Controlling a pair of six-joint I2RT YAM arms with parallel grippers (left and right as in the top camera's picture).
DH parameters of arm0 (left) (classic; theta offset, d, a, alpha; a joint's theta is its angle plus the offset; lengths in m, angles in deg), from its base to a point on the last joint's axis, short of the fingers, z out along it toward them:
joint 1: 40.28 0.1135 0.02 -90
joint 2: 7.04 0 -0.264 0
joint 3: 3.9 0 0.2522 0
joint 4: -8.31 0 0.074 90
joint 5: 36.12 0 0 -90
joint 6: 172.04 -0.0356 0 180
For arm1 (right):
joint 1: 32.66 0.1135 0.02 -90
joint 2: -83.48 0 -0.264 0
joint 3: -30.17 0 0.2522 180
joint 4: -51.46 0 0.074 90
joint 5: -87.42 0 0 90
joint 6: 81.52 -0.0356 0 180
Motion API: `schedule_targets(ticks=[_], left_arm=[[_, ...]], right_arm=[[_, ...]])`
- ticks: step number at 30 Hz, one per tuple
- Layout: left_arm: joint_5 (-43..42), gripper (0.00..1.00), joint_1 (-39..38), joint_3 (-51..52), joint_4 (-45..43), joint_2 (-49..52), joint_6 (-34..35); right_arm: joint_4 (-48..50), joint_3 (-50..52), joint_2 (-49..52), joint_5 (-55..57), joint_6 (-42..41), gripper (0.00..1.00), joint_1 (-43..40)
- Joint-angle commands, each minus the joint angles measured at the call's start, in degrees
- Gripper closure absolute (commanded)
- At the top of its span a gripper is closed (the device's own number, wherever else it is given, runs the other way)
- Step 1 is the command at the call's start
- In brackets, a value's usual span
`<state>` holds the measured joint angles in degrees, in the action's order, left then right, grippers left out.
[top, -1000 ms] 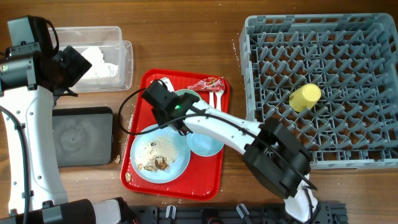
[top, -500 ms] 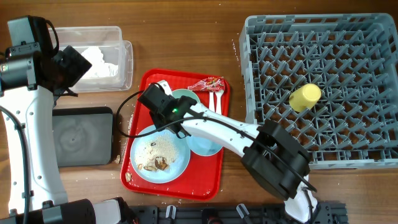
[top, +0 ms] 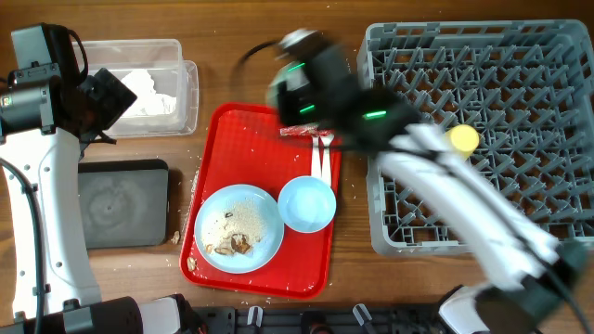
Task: Sort waste into correct bins and load items into the dishwasher rack
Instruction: 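Lift the pale green bowl and place it in the rack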
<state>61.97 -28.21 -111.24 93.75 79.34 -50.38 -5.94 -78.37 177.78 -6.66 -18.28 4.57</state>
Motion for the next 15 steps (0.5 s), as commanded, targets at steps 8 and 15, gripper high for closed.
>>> schedule_targets(ticks=[8,15], left_arm=[[0.5,0.00,0.2,0.0,-0.1,-0.1,0.5],[0.5,0.00,0.2,0.0,-0.1,-0.1,0.5]], right_arm=[[-9.5,-0.9,-8.5,-31.4,8.0,0.96,-34.5],[-10.3,-0.3,-8.4,-49.2,10.9,0.96,-49.4]])
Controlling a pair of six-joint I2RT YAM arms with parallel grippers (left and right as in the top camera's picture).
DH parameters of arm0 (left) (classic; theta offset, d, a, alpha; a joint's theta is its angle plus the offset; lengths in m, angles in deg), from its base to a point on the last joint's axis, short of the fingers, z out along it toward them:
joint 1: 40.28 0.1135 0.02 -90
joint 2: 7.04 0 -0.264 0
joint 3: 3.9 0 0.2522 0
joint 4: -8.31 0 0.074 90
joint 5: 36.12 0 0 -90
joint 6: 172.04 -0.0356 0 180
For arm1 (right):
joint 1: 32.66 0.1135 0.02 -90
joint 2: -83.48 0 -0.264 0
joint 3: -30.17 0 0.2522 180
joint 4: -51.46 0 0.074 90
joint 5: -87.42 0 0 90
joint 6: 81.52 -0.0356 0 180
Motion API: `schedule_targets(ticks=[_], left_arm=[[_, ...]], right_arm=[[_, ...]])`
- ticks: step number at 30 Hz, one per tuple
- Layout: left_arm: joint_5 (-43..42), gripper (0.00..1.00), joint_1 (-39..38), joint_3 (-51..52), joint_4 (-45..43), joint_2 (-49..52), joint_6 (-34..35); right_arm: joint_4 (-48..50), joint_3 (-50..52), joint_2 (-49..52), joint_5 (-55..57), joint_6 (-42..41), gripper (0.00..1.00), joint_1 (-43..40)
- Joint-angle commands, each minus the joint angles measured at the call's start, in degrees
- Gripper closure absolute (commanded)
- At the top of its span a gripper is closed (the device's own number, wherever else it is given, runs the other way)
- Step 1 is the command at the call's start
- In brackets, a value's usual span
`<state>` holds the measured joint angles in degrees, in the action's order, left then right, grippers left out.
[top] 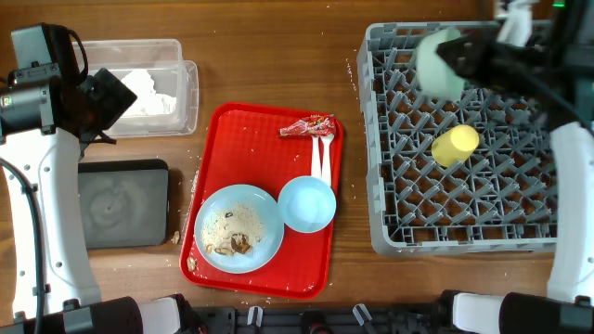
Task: Sort waste into correct bins and load items into the dishwasher rack
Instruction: 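Lift the pale green bowl and place it in the rack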
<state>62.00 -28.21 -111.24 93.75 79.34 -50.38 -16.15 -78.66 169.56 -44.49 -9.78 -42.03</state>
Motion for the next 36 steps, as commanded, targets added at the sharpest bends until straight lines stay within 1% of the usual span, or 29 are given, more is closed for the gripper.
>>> schedule_targets(ticks=[1,4,8,13,16,19,22,24,31,36], left_arm=[[0.5,0.00,0.2,0.0,-0.1,-0.1,0.5],[0.5,0.00,0.2,0.0,-0.1,-0.1,0.5],[0.5,0.00,0.2,0.0,-0.1,-0.1,0.5],[0.5,0.00,0.2,0.0,-0.1,-0.1,0.5],[0.5,0.00,0.2,0.0,-0.1,-0.1,0.5],[0.5,0.00,0.2,0.0,-0.1,-0.1,0.5],[0.5,0.00,0.2,0.0,-0.1,-0.1,0.5],[0.5,0.00,0.2,0.0,-0.1,-0.1,0.5],[0.5,0.00,0.2,0.0,-0.1,-0.1,0.5],[0.5,0.00,0.2,0.0,-0.1,-0.1,0.5]], right_arm=[[-0.1,-0.1,-0.2,-13.9,3.4,0.96,-3.7],[-0.7,-0.1,-0.2,-17.8,5.9,0.96,-4.2],[-1.7,-0.1,-0.1,-18.1,9.2,0.96,-4.2],[0.4,-0.1,2.4,-18.0,9.2,0.96,-6.0],[0.2,-0.1,6.1,-18.7,9.3,0.96,-7.3],[0.2,-0.1,9.1,-21.9,9.8,0.96,-7.3],[0.3,-0.1,10.8,-28.4,13.1,0.96,-7.3],[0.3,-0.1,11.3,-30.2,14.0,0.96,-7.2],[0.9,-0.1,12.4,-29.9,14.9,0.96,-7.2],[3.8,-0.1,17.9,-29.9,15.0,0.96,-7.4]])
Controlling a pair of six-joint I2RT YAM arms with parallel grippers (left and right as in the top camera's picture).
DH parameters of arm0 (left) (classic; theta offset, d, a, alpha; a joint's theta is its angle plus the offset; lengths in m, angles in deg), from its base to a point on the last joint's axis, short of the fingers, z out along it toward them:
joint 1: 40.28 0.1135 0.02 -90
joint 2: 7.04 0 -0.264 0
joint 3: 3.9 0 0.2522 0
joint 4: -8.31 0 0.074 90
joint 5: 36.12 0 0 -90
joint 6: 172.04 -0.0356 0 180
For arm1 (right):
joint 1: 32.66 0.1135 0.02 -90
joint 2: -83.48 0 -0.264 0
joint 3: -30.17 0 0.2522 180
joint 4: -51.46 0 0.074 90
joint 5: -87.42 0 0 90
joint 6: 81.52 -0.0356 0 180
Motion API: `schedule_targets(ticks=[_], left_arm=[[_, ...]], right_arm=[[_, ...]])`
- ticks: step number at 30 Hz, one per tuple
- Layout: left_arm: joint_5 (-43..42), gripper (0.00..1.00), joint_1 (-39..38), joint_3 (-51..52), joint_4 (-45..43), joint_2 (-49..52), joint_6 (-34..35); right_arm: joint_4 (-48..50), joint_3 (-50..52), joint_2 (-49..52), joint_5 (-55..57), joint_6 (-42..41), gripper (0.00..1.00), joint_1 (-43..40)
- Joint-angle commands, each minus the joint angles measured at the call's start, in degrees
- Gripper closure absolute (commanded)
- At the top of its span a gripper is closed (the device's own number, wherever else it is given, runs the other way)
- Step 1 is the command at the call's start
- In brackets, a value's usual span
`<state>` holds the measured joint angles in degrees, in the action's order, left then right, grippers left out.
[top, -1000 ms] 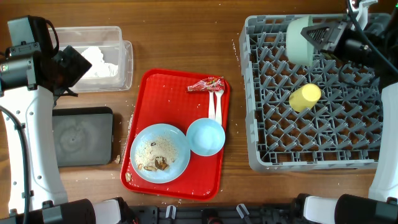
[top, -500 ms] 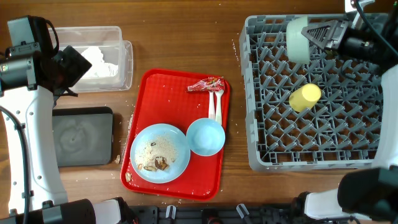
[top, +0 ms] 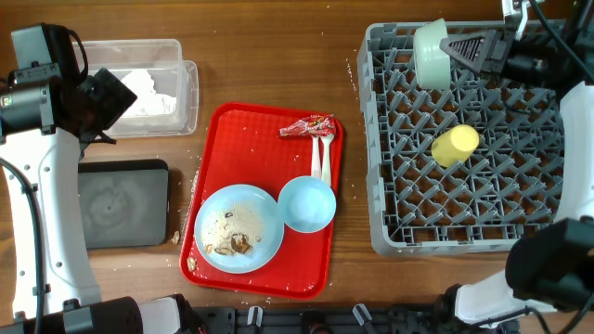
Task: Sort waste into correct bins and load items into the dishwasher rack
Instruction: 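Lift the pale green bowl and place it in the rack, then open the right gripper and raise it away from the bowl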
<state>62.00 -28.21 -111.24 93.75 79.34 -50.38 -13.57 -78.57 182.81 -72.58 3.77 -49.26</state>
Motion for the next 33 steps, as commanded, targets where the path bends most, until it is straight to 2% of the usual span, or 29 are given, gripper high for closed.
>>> schedule_targets(ticks=[1,4,8,17,25,30,33], left_arm=[[0.5,0.00,0.2,0.0,-0.1,-0.1,0.5],[0.5,0.00,0.2,0.0,-0.1,-0.1,0.5],[0.5,0.00,0.2,0.0,-0.1,-0.1,0.5],[0.5,0.00,0.2,0.0,-0.1,-0.1,0.5],[0.5,0.00,0.2,0.0,-0.1,-0.1,0.5],[0.5,0.00,0.2,0.0,-0.1,-0.1,0.5],[0.5,0.00,0.2,0.0,-0.1,-0.1,0.5]], right_arm=[[1.5,-0.2,5.7,-1.9,1.2,0.96,-0.4],[2.3,-0.2,12.2,-2.3,-4.7,0.96,-2.1],[2.6,-0.2,17.6,-4.9,-5.9,0.96,-5.6],[2.0,-0.2,17.9,-1.6,-6.2,0.96,-11.3],[-0.1,-0.3,15.7,24.0,-12.2,0.94,-12.6],[-1.1,-0.8,7.8,39.4,-16.5,0.71,-15.3],[-2.3,-0.8,-0.3,50.3,-17.9,0.68,-15.2]])
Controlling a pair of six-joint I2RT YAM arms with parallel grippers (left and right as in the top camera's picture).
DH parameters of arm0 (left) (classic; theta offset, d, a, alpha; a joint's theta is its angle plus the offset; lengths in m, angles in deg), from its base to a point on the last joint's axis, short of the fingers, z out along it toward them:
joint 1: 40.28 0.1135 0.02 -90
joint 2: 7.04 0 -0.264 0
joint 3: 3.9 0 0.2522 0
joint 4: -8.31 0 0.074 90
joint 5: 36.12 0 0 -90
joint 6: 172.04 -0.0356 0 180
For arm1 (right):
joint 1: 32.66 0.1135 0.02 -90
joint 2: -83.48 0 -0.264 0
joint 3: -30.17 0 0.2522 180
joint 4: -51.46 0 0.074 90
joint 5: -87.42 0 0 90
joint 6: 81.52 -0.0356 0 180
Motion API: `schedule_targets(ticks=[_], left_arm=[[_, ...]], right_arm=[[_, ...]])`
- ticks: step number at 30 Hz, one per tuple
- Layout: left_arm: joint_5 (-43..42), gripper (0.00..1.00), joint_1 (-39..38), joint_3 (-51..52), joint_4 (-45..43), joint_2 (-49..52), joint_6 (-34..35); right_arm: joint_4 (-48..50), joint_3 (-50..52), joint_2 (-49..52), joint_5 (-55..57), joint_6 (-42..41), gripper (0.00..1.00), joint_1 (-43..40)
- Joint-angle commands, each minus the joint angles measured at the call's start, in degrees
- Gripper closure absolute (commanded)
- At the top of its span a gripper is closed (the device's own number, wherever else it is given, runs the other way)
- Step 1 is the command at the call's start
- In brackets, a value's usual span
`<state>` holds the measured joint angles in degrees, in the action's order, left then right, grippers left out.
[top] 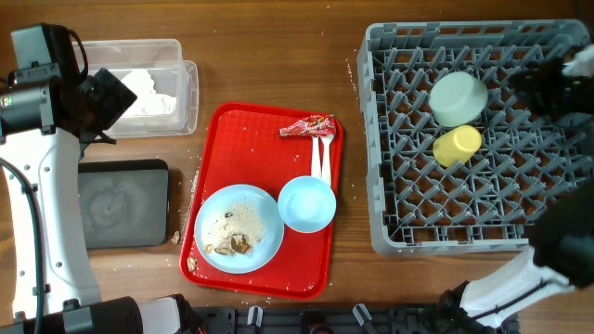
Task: Sort waste into correct bins and load items into the dishwasher rack
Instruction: 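Open the right gripper and raise it away from the bowl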
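A pale green cup [458, 97] sits in the grey dishwasher rack [390, 232], just behind a yellow cup [457, 145]. My right gripper [549, 85] is a dark blur over the rack's far right, apart from both cups and holding nothing. On the red tray [223, 139] are a light blue plate [238, 227] with food scraps, a blue bowl [307, 204], white cutlery [321, 158] and a red wrapper [307, 126]. My left gripper [104, 98] hovers at the clear bin [172, 70]; its fingers do not show clearly.
The clear bin at the back left holds white waste. A dark square bin [121, 202] lies in front of it, left of the tray. Crumbs are scattered near the tray's left edge. My left arm runs down the table's left side.
The pale green cup has left my right gripper and now rests in the rack beside the yellow cup. My right gripper has moved to the rack's right side. The left arm is unchanged.
My right arm was first a blur over the tray's back edge. Then it held the pale green cup above the rack's back left, and stayed there a second later. Now the cup sits in the rack, free of the gripper.
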<state>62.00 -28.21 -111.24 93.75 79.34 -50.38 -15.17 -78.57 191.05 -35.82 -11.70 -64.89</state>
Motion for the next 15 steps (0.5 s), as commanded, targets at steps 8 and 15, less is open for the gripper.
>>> schedule_targets(ticks=[8,15], left_arm=[[0.5,0.00,0.2,0.0,-0.1,-0.1,0.5],[0.5,0.00,0.2,0.0,-0.1,-0.1,0.5]], right_arm=[[-0.2,-0.3,-16.1,14.8,2.2,0.86,13.0],[0.2,0.1,-2.5,28.0,1.9,0.96,24.8]])
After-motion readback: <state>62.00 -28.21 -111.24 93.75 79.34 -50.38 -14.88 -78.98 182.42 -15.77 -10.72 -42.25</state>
